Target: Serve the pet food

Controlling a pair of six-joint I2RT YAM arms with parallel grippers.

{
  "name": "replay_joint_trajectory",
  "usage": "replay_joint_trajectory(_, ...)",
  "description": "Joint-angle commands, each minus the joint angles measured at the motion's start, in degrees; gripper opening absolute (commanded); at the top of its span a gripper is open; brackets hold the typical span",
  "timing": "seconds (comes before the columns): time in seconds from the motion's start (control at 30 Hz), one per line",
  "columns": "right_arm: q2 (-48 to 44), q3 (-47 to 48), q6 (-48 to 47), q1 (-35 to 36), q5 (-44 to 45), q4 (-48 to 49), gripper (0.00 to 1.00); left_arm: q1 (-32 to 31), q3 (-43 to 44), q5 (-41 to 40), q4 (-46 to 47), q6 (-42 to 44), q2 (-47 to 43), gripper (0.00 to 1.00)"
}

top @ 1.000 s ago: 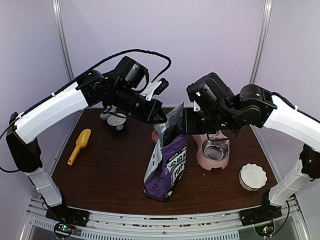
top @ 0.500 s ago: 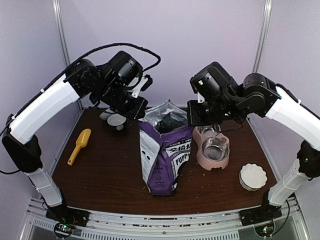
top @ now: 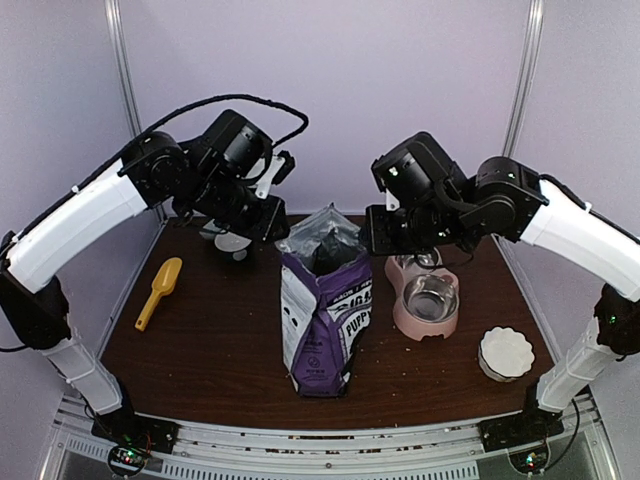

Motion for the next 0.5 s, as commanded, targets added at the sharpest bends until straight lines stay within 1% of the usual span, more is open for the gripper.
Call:
replay_joint_trajectory(0.0,-3.53,0.75,-4.48,-0.27,-3.22,4.98,0.70,-0.13,-1.77,-4.84,8.57,3.41,-6.53,0.51)
replay_joint_trajectory(0.03,-4.25,1.03,-5.16,-0.29,-3.48,5.40,0.77,-0.65,-3.18,-7.42,10.27,4.24,-8.44,0.67)
replay_joint_trajectory(0.07,-4.97,1.37,-5.77,-0.25,-3.41,5.66,0.83,-0.76,-5.21,-8.83,12.37,4.96,-10.94,0.78)
replay_joint_trajectory(0.1,-5.77,1.62,-6.44,-0.29,-3.04,5.81,0.87,-0.62,-7.23,-9.89,14.20,5.51,-13.39,0.87)
replay_joint_trajectory(0.17,-7.66,1.60,-7.30,-0.52,-1.88,6.03,0.93,0.87,-11.07,-10.50,15.85,6.10,-18.04,0.96)
replay_joint_trajectory(0.27,-10.09,-0.79,-7.19,-2.78,-2.05,6.70,0.95,7.31,-15.49,-7.57,13.16,4.34,-21.74,0.97)
replay_joint_trajectory(0.37,-12.76,-6.01,-6.37,-6.51,-4.38,9.49,0.95,17.51,-21.29,-3.63,11.81,5.95,-24.07,0.98)
replay_joint_trajectory(0.47,-15.59,-12.60,-5.23,-10.04,-8.34,13.59,0.95,29.14,-28.54,3.79,13.24,9.35,-25.31,0.97)
